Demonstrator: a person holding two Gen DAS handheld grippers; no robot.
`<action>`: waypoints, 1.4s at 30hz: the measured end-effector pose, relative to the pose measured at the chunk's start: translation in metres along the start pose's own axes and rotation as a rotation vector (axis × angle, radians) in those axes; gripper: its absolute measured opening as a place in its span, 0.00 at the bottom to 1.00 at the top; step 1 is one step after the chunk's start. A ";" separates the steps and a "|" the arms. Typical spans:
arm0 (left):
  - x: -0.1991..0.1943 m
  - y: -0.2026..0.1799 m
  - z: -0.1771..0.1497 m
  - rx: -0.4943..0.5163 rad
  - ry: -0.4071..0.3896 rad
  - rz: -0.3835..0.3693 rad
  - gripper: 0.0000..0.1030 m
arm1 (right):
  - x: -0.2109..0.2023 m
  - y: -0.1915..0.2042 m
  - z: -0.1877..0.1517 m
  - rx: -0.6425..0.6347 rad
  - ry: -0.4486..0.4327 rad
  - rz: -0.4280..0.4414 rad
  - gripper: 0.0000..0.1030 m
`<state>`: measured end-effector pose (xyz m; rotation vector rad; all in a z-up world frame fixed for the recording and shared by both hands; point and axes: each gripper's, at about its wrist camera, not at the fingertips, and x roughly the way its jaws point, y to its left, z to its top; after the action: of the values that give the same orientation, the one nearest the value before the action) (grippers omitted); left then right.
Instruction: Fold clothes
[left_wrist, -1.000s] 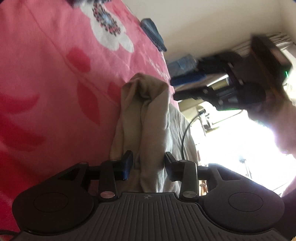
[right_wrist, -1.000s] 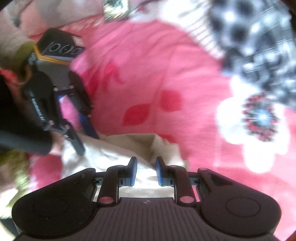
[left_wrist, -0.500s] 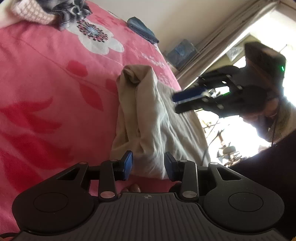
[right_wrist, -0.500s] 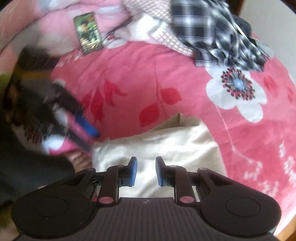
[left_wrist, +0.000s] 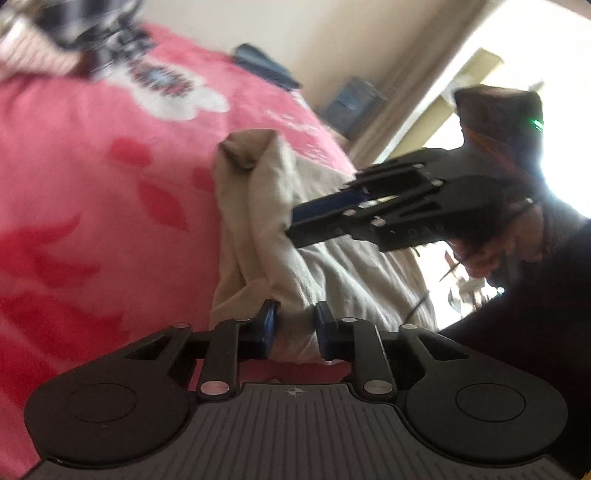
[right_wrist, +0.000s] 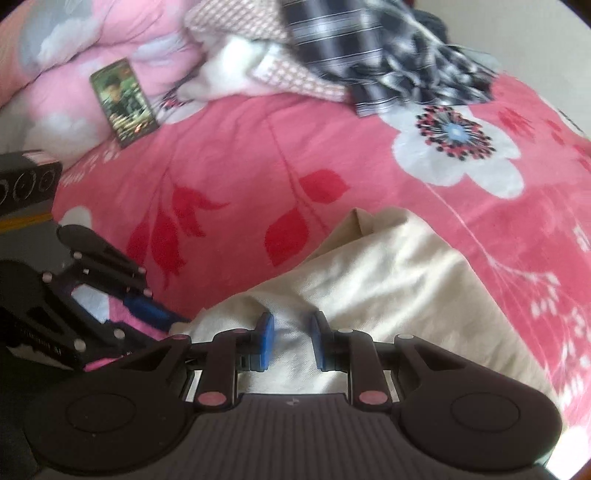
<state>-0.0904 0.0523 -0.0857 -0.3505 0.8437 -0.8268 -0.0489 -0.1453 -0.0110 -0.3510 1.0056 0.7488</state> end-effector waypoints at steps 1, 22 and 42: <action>0.001 0.004 0.001 -0.013 0.011 -0.015 0.18 | -0.002 0.000 -0.002 0.015 -0.009 -0.006 0.23; 0.023 0.049 0.070 -0.217 -0.187 0.065 0.36 | -0.031 -0.036 -0.001 0.316 -0.233 -0.161 0.23; 0.026 0.030 0.064 -0.143 -0.172 0.106 0.40 | 0.001 -0.129 -0.017 0.850 -0.270 0.331 0.89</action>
<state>-0.0159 0.0495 -0.0757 -0.4915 0.7557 -0.6295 0.0320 -0.2455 -0.0295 0.6488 1.0405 0.5752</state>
